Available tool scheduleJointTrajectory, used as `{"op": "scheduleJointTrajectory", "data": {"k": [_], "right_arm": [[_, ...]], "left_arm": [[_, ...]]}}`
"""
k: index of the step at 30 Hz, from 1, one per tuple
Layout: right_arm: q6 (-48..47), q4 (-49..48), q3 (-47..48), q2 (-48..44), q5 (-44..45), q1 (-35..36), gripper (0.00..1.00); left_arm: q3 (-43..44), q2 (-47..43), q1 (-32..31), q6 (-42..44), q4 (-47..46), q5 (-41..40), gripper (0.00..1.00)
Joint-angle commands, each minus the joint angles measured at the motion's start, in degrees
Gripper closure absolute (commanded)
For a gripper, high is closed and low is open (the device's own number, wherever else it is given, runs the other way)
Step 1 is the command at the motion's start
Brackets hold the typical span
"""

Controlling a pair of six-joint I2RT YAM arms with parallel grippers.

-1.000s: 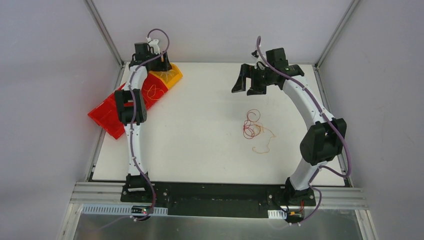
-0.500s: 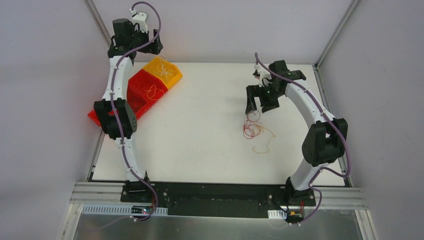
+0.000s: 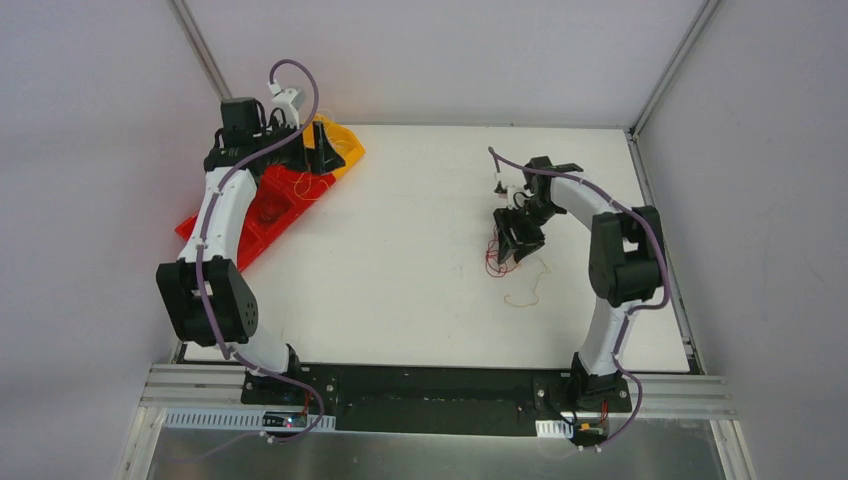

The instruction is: Untangle the cables

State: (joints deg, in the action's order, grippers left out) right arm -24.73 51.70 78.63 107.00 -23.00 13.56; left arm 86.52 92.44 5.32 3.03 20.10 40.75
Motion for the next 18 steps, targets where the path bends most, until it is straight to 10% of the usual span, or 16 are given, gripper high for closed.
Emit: {"op": "scheduleJointTrajectory", "data": {"k": [1,8,18], "right_arm": [[-0.8,-1.6,5.3,5.4,-10.4,2.6,0.52],[0.4,-4.0,12.9,8.6,-18.7,10.4,1.0],[6.6,-5.5,5.4,-3.7,-19.0,6.9,0.9]], "left_arm": [[-9.6,-8.7,-0.3,-2.5,-0.2,11.7,0.02],[-22.2,-17.7,-6.6,2.7,-0.4,12.7,0.08],[-26.3,-10.0,-27.6,14.5,-9.7,7.7,0.07]]}}
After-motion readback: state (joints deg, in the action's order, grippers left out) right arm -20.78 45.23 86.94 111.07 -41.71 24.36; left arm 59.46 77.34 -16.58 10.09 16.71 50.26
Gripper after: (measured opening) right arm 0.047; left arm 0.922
